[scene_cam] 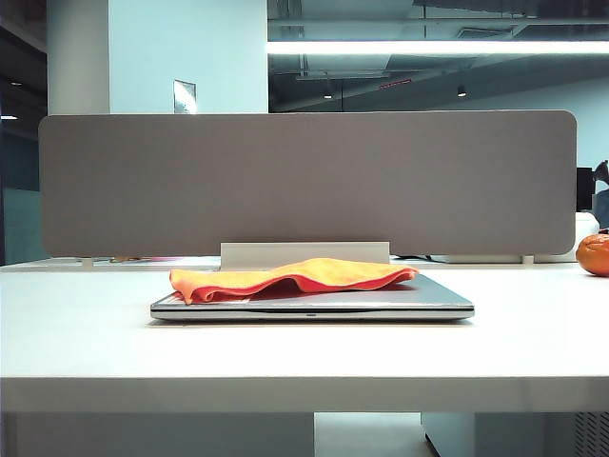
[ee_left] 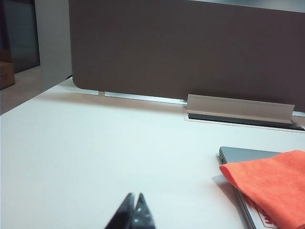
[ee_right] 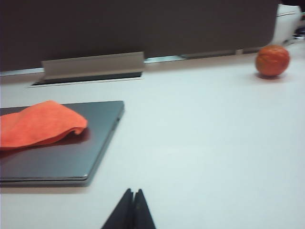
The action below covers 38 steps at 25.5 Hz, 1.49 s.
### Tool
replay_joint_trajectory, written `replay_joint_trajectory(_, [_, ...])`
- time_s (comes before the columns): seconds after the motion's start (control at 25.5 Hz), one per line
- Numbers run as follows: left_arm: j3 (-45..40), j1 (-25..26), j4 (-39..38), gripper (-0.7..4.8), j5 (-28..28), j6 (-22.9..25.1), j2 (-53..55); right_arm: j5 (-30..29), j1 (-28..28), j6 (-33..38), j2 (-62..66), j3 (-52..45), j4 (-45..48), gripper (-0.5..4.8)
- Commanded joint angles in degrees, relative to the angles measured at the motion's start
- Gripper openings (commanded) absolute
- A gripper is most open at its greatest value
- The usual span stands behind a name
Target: Pick up the orange rag and put it over the laptop.
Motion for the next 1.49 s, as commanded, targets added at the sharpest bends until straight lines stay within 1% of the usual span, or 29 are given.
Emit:
replay_joint_trajectory(0.04, [0.2,-0.1,0.7,-0.06,0.1,0.0,0.1,2.3,0.0,-1.0,-0.1,-0.3,-2.0,-0.05])
replay_joint_trajectory(0.24, [0.2,-0.1,0.7,-0.06,0.1,0.0,0.1,2.2,-0.2,-3.6,-0.1,-0.3,-4.4,-0.05])
replay_joint_trajectory(0.59, [0.2,-0.1,0.7,-0.06,0.1,0.0,0.1,2.2,-0.2,-3.6,-0.1,-0.3,0.4,-0.05])
replay_joint_trajectory(1.49, [0.2,-0.1,0.7,-0.06,0.1,0.0,0.1,2.0,-0.2,-3.1,-0.1,-0.3,-0.6,-0.05])
